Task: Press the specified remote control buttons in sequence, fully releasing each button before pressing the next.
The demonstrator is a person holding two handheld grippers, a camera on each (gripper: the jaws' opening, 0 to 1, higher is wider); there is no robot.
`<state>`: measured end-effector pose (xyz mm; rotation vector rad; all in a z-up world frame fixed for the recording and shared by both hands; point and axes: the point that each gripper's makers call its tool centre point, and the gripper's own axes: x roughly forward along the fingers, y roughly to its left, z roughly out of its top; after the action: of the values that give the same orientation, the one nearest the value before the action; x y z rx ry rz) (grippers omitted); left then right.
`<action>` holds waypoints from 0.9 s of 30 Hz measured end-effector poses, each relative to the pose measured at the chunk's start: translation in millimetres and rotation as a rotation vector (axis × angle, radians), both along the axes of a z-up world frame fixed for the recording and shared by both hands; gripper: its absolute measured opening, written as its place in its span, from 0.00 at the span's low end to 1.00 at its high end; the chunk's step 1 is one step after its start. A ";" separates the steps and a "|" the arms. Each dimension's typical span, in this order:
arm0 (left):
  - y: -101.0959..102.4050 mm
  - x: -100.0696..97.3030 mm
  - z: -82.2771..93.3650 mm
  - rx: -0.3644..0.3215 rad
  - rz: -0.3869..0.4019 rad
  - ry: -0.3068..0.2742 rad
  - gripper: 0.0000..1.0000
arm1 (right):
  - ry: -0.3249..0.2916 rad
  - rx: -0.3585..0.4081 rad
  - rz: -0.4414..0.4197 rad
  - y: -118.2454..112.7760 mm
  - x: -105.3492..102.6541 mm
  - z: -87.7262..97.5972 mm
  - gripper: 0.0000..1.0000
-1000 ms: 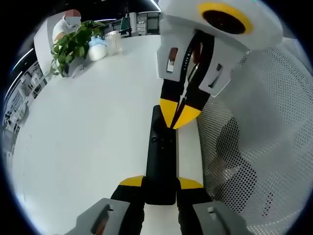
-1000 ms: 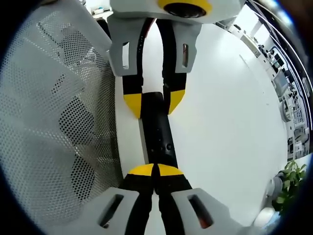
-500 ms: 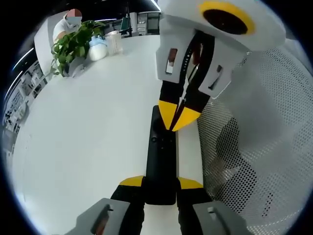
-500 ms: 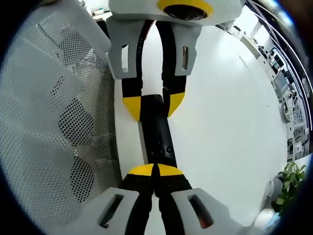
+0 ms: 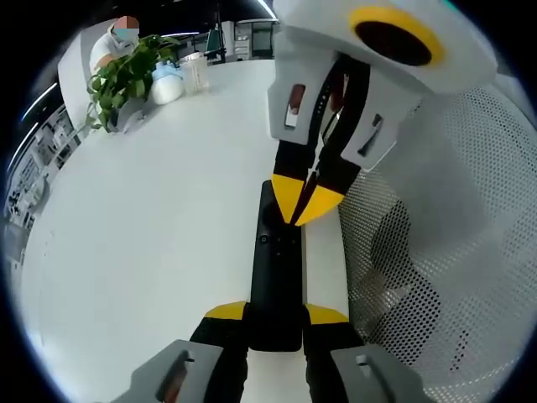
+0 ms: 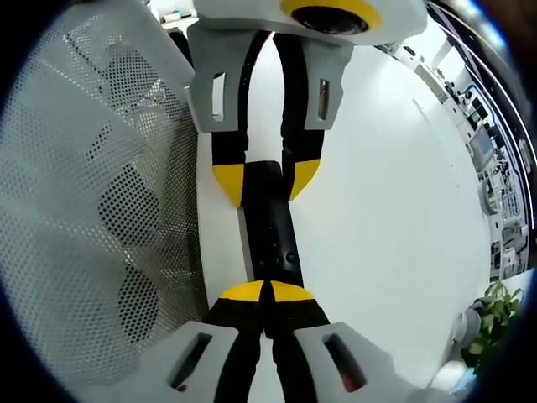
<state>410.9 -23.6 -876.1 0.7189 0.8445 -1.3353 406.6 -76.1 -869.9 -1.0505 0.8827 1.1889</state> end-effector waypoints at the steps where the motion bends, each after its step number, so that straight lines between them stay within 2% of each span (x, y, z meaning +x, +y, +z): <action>1: 0.0 0.0 -0.1 0.001 0.000 0.000 0.24 | -0.003 -0.003 0.002 0.0 -0.1 -0.2 0.00; 27: -0.2 0.1 0.0 -0.003 0.004 0.002 0.24 | 0.016 0.018 -0.027 -0.7 2.4 1.3 0.00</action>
<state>411.0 -23.8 -876.2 0.7135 0.8449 -1.3333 409.0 -76.8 -868.6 -1.0133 0.8945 1.1815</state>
